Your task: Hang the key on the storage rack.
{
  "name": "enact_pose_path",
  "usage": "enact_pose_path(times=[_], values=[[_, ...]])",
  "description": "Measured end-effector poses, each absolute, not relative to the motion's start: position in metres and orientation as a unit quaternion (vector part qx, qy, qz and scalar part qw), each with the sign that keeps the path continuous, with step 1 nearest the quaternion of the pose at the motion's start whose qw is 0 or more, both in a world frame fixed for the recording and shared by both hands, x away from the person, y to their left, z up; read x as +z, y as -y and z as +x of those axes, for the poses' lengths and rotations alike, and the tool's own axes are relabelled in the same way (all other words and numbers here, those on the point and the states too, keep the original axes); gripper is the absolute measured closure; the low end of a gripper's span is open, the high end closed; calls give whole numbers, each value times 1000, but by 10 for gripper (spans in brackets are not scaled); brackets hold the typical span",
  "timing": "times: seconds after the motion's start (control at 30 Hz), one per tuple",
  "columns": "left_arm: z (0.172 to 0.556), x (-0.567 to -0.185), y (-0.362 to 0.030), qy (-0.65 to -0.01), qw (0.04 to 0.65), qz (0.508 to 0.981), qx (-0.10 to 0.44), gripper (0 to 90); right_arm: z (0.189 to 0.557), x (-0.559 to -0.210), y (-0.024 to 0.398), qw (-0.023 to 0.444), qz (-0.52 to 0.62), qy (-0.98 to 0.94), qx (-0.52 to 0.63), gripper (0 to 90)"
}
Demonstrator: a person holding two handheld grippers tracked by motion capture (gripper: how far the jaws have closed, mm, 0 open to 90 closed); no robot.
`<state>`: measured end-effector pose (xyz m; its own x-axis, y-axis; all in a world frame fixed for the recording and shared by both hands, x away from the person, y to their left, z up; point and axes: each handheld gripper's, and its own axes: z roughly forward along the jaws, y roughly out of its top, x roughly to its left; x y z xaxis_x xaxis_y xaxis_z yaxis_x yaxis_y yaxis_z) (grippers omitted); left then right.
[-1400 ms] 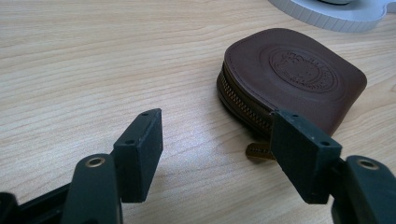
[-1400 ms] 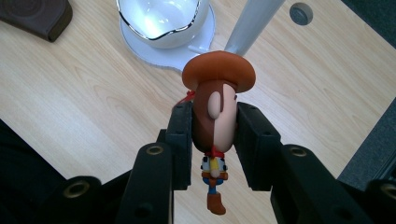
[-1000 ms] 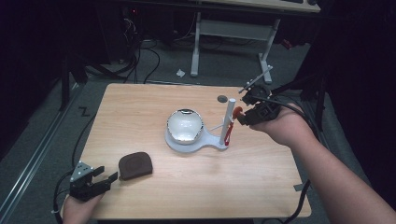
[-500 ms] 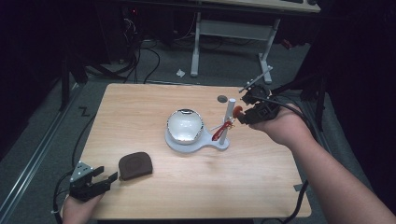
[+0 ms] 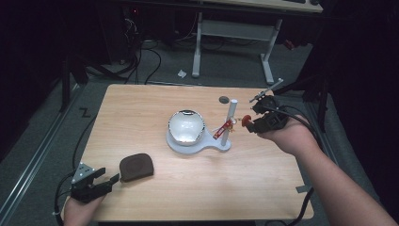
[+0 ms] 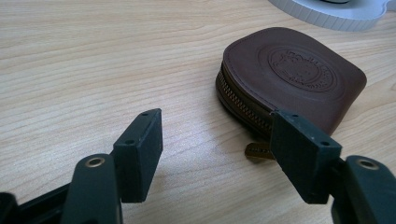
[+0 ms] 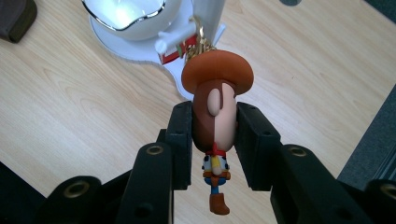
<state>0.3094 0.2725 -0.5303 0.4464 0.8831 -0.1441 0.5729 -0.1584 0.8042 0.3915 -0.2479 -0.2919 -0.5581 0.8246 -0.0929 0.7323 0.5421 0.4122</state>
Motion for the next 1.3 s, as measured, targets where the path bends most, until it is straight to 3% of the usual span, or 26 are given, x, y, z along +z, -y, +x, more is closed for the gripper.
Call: enact_pose_path(times=[1.3], values=[[310,-531,-272,-491,420,741,182,350,409,-378,250,102,472,-852,203,685]])
